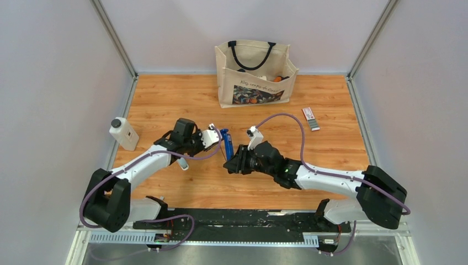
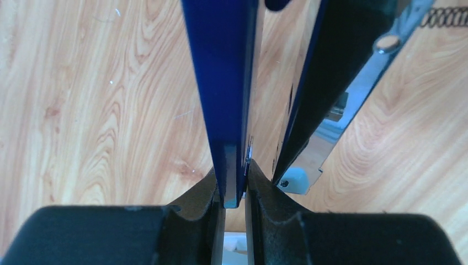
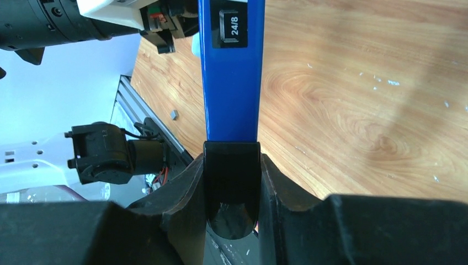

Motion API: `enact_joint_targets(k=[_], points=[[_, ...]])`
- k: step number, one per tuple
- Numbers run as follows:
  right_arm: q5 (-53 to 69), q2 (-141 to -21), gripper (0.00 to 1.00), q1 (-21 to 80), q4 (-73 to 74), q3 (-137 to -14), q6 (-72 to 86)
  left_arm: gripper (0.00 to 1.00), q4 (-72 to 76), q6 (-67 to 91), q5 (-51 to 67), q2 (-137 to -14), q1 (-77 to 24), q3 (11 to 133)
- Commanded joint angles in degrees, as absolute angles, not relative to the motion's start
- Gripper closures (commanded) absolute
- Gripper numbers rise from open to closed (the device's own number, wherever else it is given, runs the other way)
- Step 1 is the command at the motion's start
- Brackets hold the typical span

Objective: Unload the staples from the stapler

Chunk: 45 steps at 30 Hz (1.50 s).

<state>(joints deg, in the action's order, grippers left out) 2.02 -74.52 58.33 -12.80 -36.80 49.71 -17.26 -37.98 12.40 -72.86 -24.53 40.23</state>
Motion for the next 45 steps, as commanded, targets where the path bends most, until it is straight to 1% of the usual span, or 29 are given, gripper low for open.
enact_joint_targets(k=[1,8,15,23,27,34,39,40,43,45], points=[[5.28,-72.33,1.0,60.29,-17.31,-35.69,50.62,0.93,-1.43,-42.97,5.73,-72.77,-26.89,37.63],[3.43,-70.84,1.0,62.4,-18.11,-32.52,48.96,0.93,8.43,-46.76,-1.74,-76.11,-29.71,33.93],[2.02,-70.75,1.0,63.81,-15.21,-32.61,44.21,0.93,11.33,-47.89,-1.67,-76.64,-30.67,33.58],[0.53,-70.14,1.0,64.16,-13.1,-31.99,42.54,0.93,21.25,-58.79,-0.61,-74.18,-32.87,25.94],[0.18,-70.49,1.0,64.16,-13.53,-32.25,42.45,0.92,23.81,-60.99,-1.49,-74.7,-33.49,25.14],[0.09,-71.02,1.0,64.16,-13.54,-32.7,42.1,0.93,35.86,-67.24,-3.69,-76.55,-35.24,20.48],[0.0,-70.49,1.0,64.16,-13.01,-33.4,41.92,0.93,32.97,-64.52,-4.31,-75.94,-35.24,21.71],[-1.91,-70.23,1.0,64.16,-12.75,-33.66,41.75,0.93,31.39,-63.73,-4.05,-75.33,-35.24,22.23],[-4.38,-69.09,1.0,64.25,-10.12,-35.76,40.96,0.9,19.38,-57.68,-3.61,-72.26,-35.24,27.74],[-7.46,-68.21,1.0,63.9,-6.44,-38.74,39.47,0.86,10.94,-52.58,-1.94,-69.71,-35.24,31.45]])
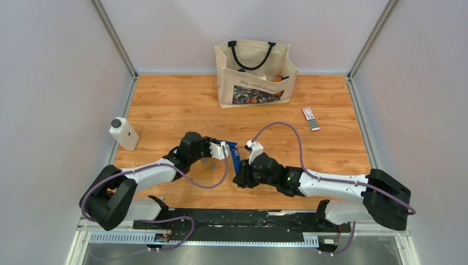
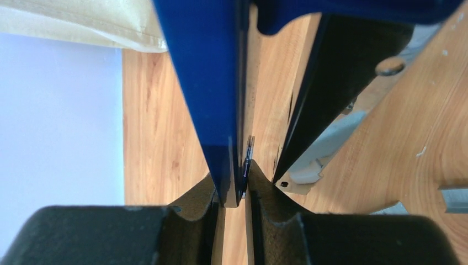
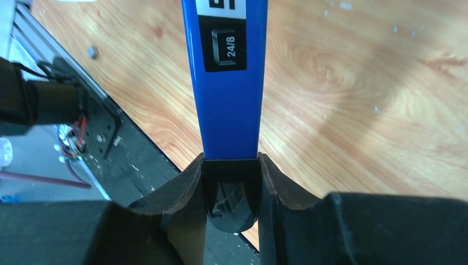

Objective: Unload the staples from the stapler

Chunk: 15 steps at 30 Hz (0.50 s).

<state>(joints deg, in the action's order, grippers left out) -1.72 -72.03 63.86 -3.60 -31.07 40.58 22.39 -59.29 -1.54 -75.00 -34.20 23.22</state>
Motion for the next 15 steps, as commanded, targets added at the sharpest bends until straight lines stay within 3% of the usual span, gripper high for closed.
enact_joint_targets(k=[1,11,12,14,15], points=[[-8.95,-67.94,1.0,63.55,-4.07,-40.59,38.77,0.84,5.94,-50.12,-0.63,-68.74,-35.24,33.38],[-14.94,-69.34,1.0,56.17,10.98,-56.77,30.24,0.67,-34.51,-30.95,22.3,-69.34,-33.14,55.09],[-15.03,-69.69,1.0,55.64,11.51,-57.56,29.54,0.63,-36.45,-29.89,24.85,-69.17,-31.92,56.33],[-15.21,-70.92,1.0,54.76,12.48,-59.14,28.22,0.42,-38.84,-28.4,28.11,-68.47,-30.42,57.83],[-15.38,-71.71,1.0,54.49,12.83,-59.93,27.78,0.38,-39.11,-27.52,28.3,-67.6,-29.98,58.01]])
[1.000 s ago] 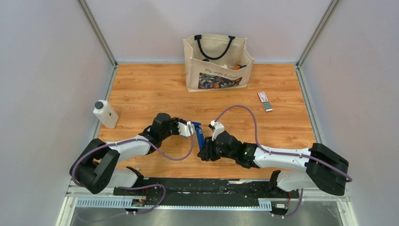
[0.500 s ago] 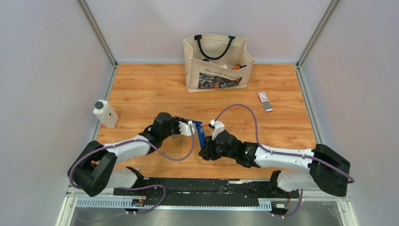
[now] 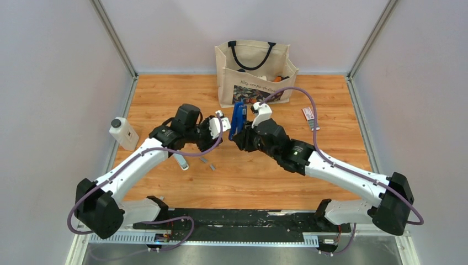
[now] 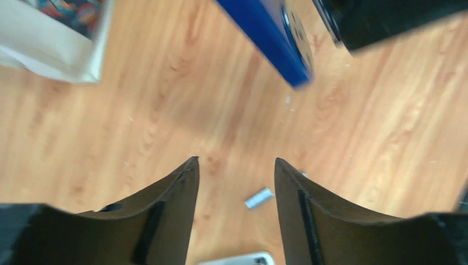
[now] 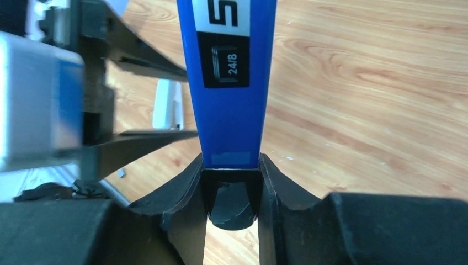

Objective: Unload the staples from the stapler

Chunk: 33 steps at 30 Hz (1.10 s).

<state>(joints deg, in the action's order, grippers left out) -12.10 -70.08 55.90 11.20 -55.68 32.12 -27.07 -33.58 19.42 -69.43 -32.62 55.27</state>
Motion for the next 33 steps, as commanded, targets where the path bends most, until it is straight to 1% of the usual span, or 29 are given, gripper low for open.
enact_joint_targets(k=[1,6,10,14,18,21,28,33], points=[[-15.47,-72.5,1.0,53.97,13.09,-60.46,27.25,0.37,-39.11,-26.47,28.56,-66.72,-29.45,57.92],[-14.94,-77.51,1.0,52.74,13.44,-63.45,23.92,0.34,-37.88,-19.35,32.51,-60.92,-24.01,57.48],[-12.4,-86.02,1.0,51.07,16.77,-68.71,19.79,0.3,-40.42,-15.56,35.94,-58.19,-17.77,58.97],[-8.63,-97.18,1.0,48.96,25.98,-78.55,17.49,0.29,-44.81,-15.73,38.22,-57.04,-12.41,60.2],[-8.0,-109.66,1.0,48.6,38.38,-94.01,15.74,0.29,-46.05,-16.0,39.72,-55.64,-8.71,59.77],[-8.08,-115.74,1.0,48.6,44.54,-101.84,14.85,0.29,-46.49,-15.91,39.81,-54.49,-7.74,59.33],[-8.08,-125.49,1.0,47.64,52.63,-112.48,12.84,0.29,-45.88,-13.89,41.13,-53.88,-7.21,58.97],[-8.61,-128.58,1.0,47.64,54.49,-114.34,12.13,0.29,-45.35,-13.1,40.96,-53.53,-7.12,59.06]])
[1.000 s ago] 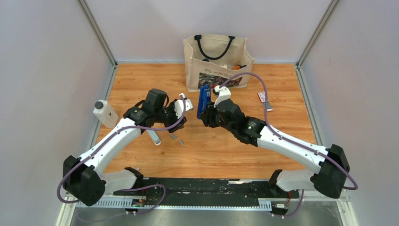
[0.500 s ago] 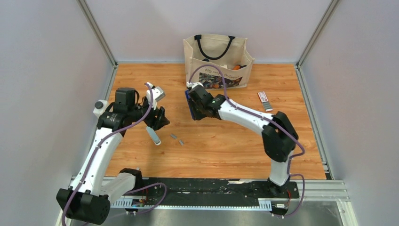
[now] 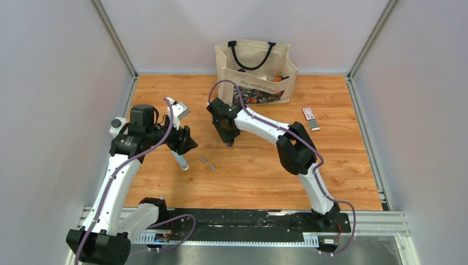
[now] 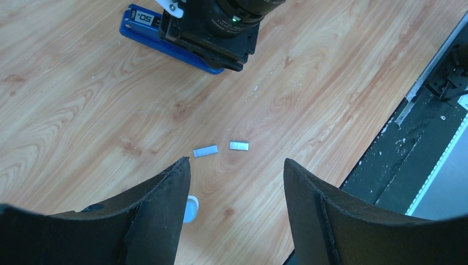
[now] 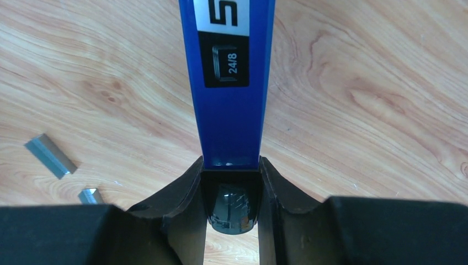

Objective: Unload the staples from the stapler

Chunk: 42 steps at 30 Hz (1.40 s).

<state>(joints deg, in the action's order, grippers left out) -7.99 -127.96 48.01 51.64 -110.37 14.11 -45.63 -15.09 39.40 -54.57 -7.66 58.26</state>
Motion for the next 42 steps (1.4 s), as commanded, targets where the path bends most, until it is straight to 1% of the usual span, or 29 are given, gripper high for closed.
enact_joint_targets(k=[1,3,6,8,10,12,13,15,19,21,22,23,25,28,30,33,36,38,42], points=[[-8.79,-129.02,1.0,47.64,54.67,-114.35,12.22,0.29,-45.09,-13.1,40.96,-53.35,-7.21,58.98],[-8.96,-130.07,0.96,47.72,54.75,-114.43,12.22,0.29,-44.74,-12.75,40.78,-53.0,-7.21,58.97],[-8.7,-131.48,0.85,47.64,54.93,-115.22,12.13,0.29,-44.74,-12.13,40.87,-52.82,-7.21,59.06],[-8.17,-131.84,0.66,47.64,54.84,-115.92,12.48,0.29,-44.74,-11.78,40.78,-52.65,-7.21,58.98],[-8.0,-131.57,0.52,47.64,54.49,-116.37,12.83,0.29,-44.47,-11.6,40.78,-52.38,-7.21,58.8],[-8.08,-131.05,0.44,47.72,54.23,-116.8,13.01,0.29,-44.3,-11.34,40.78,-52.38,-7.12,58.71],[-8.52,-130.87,0.41,47.64,54.4,-117.24,13.09,0.29,-44.21,-11.34,40.78,-52.47,-7.12,58.8],[-8.88,-130.78,0.39,47.55,55.19,-118.56,13.01,0.29,-44.3,-11.08,40.78,-52.47,-7.12,59.15],[-8.97,-127.81,0.38,47.46,55.64,-119.27,13.44,0.28,-44.21,-10.99,40.61,-52.21,-7.21,59.41],[-9.23,-123.86,0.33,47.03,54.67,-117.96,13.62,0.28,-44.38,-11.07,40.34,-52.29,-7.21,59.33],[-9.49,-121.75,0.27,46.5,54.06,-117.08,13.97,0.28,-44.56,-11.34,40.25,-52.38,-7.12,59.41],[-9.67,-119.21,0.24,45.8,53.1,-115.5,14.15,0.28,-44.73,-11.42,40.08,-52.56,-7.12,59.33],[-10.8,-113.93,0.23,43.26,51.16,-111.99,15.11,0.28,-45.0,-11.6,39.82,-52.82,-7.21,59.33],[-11.42,-105.76,0.21,35.63,47.82,-103.66,18.01,0.28,-45.26,-11.69,39.64,-52.82,-7.21,59.41],[-11.69,-101.01,0.18,30.79,45.19,-97.76,20.73,0.28,-45.35,-11.78,39.55,-53.0,-7.21,59.41],[-11.77,-95.2,0.11,20.86,41.06,-89.06,23.72,0.28,-45.18,-11.95,39.46,-53.09,-7.21,59.5],[-14.49,-92.47,0.11,14.08,38.07,-83.6,26.01,0.28,-45.61,-12.48,39.38,-53.26,-7.21,59.5],[-15.91,-92.55,0.14,10.56,37.1,-81.75,27.42,0.28,-45.53,-12.66,39.55,-53.44,-7.21,59.41],[-16.61,-96.93,0.18,5.9,36.04,-81.91,29.0,0.28,-45.62,-12.92,39.64,-54.14,-7.12,59.5]])
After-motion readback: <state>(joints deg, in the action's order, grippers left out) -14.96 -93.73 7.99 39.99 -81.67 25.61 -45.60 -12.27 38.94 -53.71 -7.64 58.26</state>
